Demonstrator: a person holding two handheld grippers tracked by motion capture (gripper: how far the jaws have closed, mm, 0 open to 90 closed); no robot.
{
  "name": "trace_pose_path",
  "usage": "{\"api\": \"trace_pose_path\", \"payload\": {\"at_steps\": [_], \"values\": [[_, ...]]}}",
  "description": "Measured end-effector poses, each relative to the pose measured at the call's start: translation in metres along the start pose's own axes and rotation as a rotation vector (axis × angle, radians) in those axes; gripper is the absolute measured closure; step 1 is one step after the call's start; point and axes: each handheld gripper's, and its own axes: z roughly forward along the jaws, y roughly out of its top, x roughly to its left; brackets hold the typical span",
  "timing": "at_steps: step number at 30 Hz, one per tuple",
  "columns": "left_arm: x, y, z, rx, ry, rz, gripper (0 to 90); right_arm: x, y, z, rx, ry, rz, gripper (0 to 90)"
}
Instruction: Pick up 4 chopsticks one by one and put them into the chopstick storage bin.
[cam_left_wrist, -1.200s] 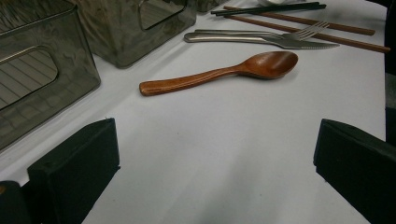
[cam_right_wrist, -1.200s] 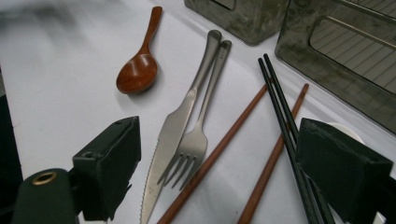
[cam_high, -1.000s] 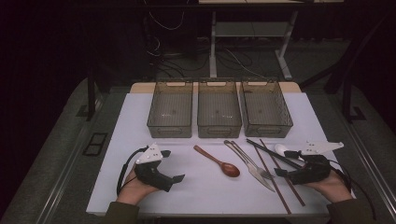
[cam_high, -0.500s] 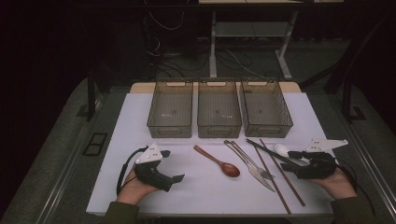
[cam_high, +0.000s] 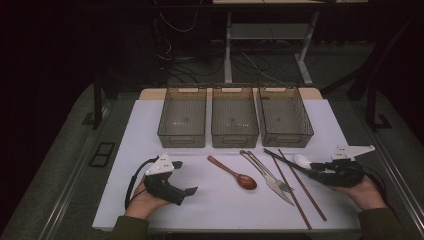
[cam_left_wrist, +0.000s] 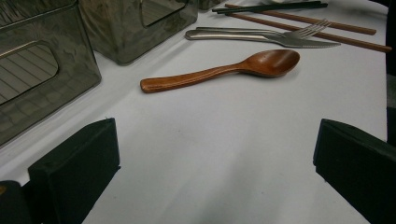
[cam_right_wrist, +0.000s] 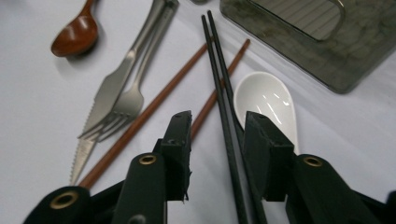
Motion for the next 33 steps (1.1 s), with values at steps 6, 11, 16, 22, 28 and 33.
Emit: {"api": "trace_pose_path", "payload": {"at_steps": [6, 11, 16, 22, 28, 33], "values": [[0.000, 0.000, 0.000, 0.001, 0.000, -0.001, 0.0, -0.004, -0.003, 0.002, 0.030, -0.016, -0.019, 72.4], [0.000, 0.000, 0.000, -0.001, -0.001, -0.001, 0.0, -0.004, -0.005, 0.006, 0.064, -0.035, -0.042, 74.1], [0.000, 0.000, 0.000, 0.000, -0.001, 0.000, 0.0, -0.005, -0.006, 0.008, 0.075, -0.042, -0.058, 75.4], [0.000, 0.000, 0.000, 0.001, -0.003, -0.003, 0.0, -0.004, -0.008, 0.011, 0.089, -0.038, -0.069, 76.4], [0.000, 0.000, 0.001, 0.002, -0.005, -0.004, 0.0, -0.003, -0.008, 0.012, 0.097, -0.044, -0.084, 76.6], [0.000, 0.000, 0.001, 0.003, -0.008, -0.002, 0.0, -0.003, -0.009, 0.014, 0.104, -0.041, -0.094, 77.6]]}}
